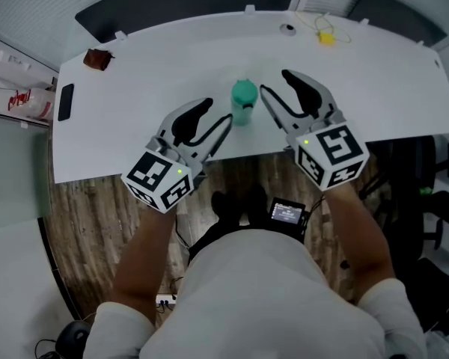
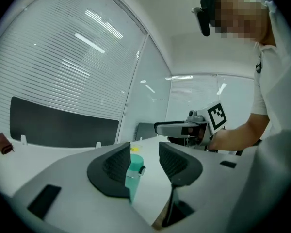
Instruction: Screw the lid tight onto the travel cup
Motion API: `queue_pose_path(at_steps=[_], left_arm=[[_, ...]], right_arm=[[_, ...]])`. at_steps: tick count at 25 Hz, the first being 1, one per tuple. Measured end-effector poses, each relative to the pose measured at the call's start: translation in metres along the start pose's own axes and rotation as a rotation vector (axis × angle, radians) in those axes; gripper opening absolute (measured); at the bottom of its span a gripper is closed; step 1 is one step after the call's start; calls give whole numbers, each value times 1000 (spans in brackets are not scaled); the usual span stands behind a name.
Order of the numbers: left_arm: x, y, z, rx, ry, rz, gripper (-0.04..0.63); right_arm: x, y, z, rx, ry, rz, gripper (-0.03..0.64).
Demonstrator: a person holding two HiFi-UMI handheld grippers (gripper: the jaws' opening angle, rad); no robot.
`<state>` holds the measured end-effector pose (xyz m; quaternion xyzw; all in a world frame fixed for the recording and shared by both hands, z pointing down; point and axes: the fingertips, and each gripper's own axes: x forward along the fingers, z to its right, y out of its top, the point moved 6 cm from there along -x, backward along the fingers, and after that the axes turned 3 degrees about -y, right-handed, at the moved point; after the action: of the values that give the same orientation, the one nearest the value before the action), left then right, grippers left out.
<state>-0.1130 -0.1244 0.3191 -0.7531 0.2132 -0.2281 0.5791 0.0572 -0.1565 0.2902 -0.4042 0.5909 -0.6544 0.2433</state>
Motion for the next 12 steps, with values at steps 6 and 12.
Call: queue_pose_path(at_steps=[6,12], left_arm=[[-26,-2,19,-77,4,42,53],[-45,-8,36,-82,-18,24,34]], right_arm=[[-25,-6,-10,34,-10,-5,93],[-46,-13,-23,72,-36,-14,52]])
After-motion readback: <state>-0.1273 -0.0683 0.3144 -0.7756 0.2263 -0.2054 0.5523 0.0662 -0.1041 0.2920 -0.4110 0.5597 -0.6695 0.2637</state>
